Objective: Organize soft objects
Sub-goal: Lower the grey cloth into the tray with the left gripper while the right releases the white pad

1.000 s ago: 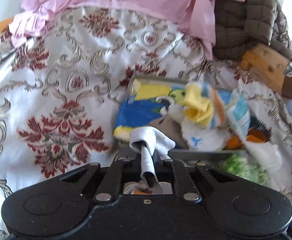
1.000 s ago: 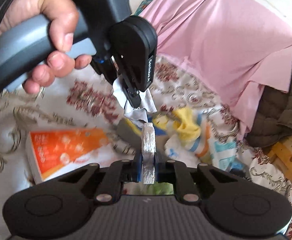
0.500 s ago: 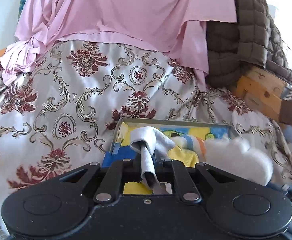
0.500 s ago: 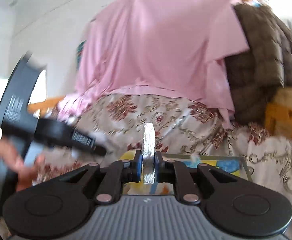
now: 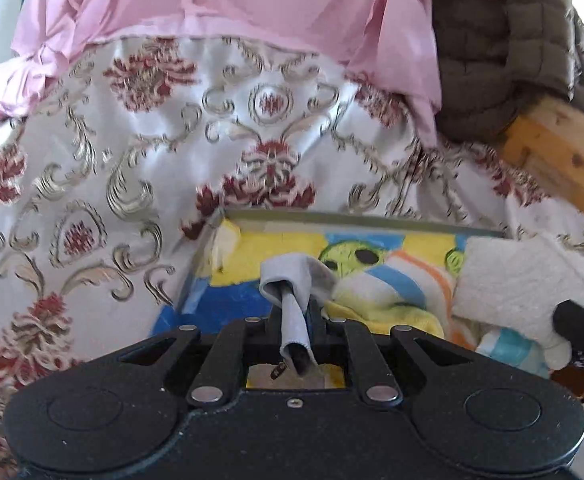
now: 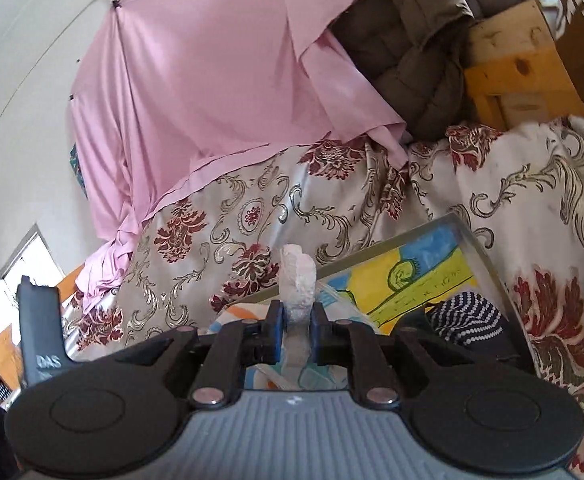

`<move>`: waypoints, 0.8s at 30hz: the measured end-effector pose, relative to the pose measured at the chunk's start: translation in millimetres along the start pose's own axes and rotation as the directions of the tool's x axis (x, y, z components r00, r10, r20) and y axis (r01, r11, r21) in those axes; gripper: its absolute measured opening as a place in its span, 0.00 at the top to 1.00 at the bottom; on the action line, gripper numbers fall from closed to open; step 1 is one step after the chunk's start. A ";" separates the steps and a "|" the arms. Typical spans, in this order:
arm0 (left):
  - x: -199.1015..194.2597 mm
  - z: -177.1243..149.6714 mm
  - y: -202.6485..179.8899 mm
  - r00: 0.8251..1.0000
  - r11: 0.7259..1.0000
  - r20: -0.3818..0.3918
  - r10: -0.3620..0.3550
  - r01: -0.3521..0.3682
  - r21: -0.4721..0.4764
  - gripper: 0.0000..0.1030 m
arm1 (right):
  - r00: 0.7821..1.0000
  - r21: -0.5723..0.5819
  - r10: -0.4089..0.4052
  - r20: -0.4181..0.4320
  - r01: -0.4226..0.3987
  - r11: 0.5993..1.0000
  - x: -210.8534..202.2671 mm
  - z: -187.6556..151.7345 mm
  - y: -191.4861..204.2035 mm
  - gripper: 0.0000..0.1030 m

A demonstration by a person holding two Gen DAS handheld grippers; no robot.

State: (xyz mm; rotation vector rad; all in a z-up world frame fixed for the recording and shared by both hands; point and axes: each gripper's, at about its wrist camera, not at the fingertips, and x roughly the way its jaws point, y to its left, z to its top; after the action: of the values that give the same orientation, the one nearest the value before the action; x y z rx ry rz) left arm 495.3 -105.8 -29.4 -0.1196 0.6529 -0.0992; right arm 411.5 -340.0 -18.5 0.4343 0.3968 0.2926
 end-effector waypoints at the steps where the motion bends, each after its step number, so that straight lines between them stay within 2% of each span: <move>1: 4.9 -2.0 -0.7 1.000 1.000 -0.010 0.006 -0.006 -0.006 0.90 | 1.000 0.014 -0.003 -0.004 0.003 1.000 2.0 -0.1 -2.9 0.84; 5: 18.7 -11.1 -4.5 0.999 1.000 -0.044 0.022 -0.022 -0.004 0.90 | 1.000 0.073 0.005 -0.030 -0.003 0.997 11.7 0.4 -10.1 0.83; 8: 21.8 -14.8 -6.1 0.998 0.999 -0.056 0.035 -0.035 0.002 0.91 | 0.999 0.104 -0.017 -0.030 0.020 0.994 11.8 2.2 -17.2 0.77; 12: 21.2 -13.2 -7.0 0.997 0.999 -0.062 0.048 -0.048 0.002 0.89 | 0.998 0.141 -0.049 -0.035 0.053 0.989 10.9 4.1 -27.2 0.61; 14: 19.1 -12.5 -7.6 0.997 0.998 -0.061 0.055 -0.055 0.008 0.88 | 0.997 0.153 -0.064 -0.039 0.069 0.986 10.3 4.9 -30.6 0.59; 16: 16.4 -12.5 -7.6 0.996 0.998 -0.060 0.060 -0.059 0.009 0.85 | 0.997 0.160 -0.067 -0.042 0.073 0.984 8.8 5.8 -32.8 0.56; 24: 5.7 -13.0 -2.0 0.996 0.997 -0.049 0.071 -0.072 -0.011 0.68 | 0.996 0.138 -0.070 -0.049 0.076 0.987 7.2 6.7 -26.7 0.55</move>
State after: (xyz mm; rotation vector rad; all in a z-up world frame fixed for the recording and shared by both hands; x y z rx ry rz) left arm 491.7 -109.6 -42.8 -0.1058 0.7057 -0.0292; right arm 425.8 -362.9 -27.4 0.5504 0.4771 0.2038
